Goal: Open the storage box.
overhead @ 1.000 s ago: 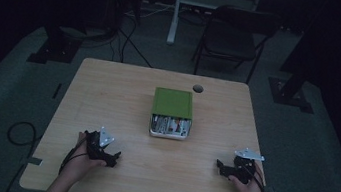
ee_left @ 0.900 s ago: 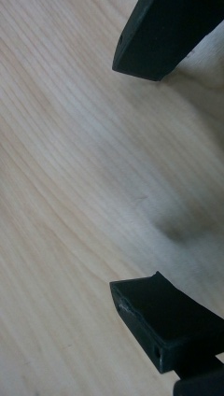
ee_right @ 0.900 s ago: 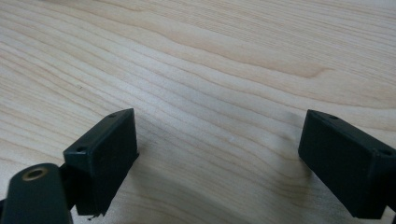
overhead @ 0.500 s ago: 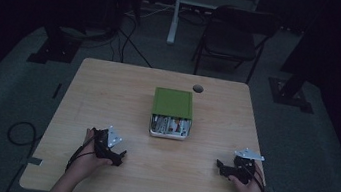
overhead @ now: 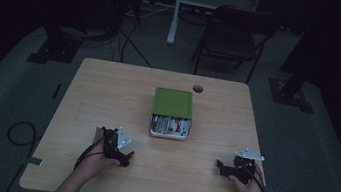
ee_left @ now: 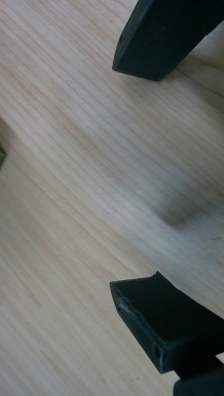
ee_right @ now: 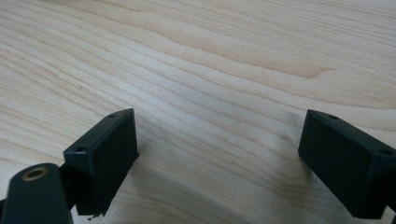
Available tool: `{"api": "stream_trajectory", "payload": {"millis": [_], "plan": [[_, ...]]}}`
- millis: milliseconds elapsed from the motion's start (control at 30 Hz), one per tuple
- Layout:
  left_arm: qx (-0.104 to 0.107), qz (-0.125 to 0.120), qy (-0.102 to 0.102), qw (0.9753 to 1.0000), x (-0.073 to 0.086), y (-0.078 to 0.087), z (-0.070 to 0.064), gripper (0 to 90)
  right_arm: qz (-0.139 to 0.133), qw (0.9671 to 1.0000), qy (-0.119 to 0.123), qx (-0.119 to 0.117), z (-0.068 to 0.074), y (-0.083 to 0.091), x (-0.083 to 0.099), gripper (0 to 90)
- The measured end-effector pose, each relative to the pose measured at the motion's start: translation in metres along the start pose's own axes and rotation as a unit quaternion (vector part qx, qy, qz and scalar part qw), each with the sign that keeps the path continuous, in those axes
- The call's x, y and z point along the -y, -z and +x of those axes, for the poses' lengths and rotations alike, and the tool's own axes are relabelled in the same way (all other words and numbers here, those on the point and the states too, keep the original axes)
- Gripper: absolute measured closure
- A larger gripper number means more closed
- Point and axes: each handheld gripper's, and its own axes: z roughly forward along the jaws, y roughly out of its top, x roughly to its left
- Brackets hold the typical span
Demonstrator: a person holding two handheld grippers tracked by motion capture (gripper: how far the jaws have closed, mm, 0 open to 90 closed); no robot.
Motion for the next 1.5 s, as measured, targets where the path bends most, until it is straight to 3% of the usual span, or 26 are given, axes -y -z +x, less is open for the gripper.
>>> {"api": "stream_trajectory", "payload": {"millis": [267, 433, 667, 767, 867, 900, 1100, 1333, 1500], "plan": [[-0.004, -0.012, -0.025, 0.9996, -0.011, -0.003, -0.008, 0.1, 0.000, 1.0000, 0.000, 0.000, 0.000, 0.000, 0.000, 11.1], [-0.002, -0.032, -0.034, 0.9989, -0.015, -0.006, -0.015, 0.2, 0.000, 1.0000, 0.000, 0.000, 0.000, 0.000, 0.000, 11.0], [-0.010, -0.047, -0.081, 0.9956, -0.026, -0.003, -0.027, 1.4, 0.000, 1.0000, 0.000, 0.000, 0.000, 0.000, 0.000, 11.1], [-0.013, -0.055, -0.100, 0.9934, -0.032, -0.001, -0.032, 1.4, 0.000, 1.0000, 0.000, 0.000, 0.000, 0.000, 0.000, 11.0], [-0.020, -0.059, -0.130, 0.9896, -0.037, 0.000, -0.038, 1.4, 0.000, 1.0000, 0.000, 0.000, 0.000, 0.000, 0.000, 11.1], [-0.015, -0.062, -0.130, 0.9894, -0.038, -0.001, -0.039, 1.4, 0.001, 1.0000, 0.000, 0.000, 0.000, 0.000, 0.000, 11.1], [-0.003, -0.078, -0.165, 0.9831, -0.045, -0.003, -0.052, 1.4, 0.000, 1.0000, 0.000, 0.000, 0.000, 0.000, 0.000, 11.0], [-0.003, -0.084, -0.181, 0.9798, -0.050, -0.008, -0.059, 1.4, 0.000, 1.0000, 0.000, 0.000, 0.000, 0.000, 0.000, 11.1], [-0.013, -0.106, -0.210, 0.9720, -0.059, -0.008, -0.068, 4.9, 0.000, 1.0000, 0.000, 0.000, 0.000, 0.000, 0.000, 11.1]]}}
